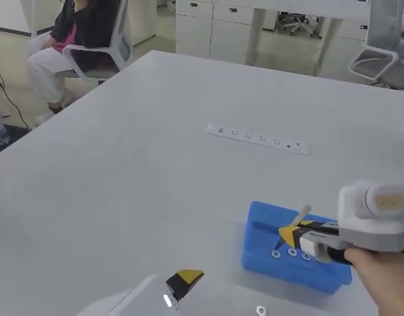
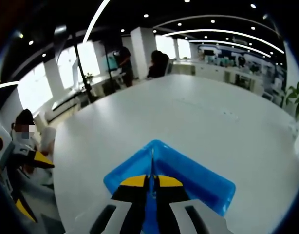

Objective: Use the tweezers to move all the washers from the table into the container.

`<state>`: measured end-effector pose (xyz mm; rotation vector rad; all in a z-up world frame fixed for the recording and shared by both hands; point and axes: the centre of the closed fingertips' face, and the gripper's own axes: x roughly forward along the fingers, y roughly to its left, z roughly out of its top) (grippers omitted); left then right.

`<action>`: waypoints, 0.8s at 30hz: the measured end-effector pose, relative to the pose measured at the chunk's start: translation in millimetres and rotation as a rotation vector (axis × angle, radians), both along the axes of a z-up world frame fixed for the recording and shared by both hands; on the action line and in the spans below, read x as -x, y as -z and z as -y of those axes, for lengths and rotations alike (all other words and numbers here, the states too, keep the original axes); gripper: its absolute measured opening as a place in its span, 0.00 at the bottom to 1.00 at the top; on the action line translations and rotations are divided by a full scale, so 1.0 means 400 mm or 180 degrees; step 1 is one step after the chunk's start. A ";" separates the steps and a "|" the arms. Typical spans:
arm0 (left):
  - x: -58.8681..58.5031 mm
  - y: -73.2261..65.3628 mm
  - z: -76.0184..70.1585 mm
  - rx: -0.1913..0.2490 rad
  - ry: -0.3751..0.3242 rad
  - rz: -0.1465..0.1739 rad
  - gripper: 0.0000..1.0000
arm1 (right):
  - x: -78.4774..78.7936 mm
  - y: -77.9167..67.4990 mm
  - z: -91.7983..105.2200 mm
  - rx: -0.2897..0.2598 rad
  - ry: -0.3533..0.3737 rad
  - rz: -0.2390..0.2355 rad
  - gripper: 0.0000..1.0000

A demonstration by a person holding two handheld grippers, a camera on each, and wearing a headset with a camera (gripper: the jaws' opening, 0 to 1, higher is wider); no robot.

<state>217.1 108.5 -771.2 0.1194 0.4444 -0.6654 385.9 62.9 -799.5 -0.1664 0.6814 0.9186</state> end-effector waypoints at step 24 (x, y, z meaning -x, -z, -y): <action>-0.001 0.001 -0.002 -0.0035 0.0009 0.0006 0.72 | 0.009 0.027 0.004 -0.0005 0.0037 -0.0090 0.04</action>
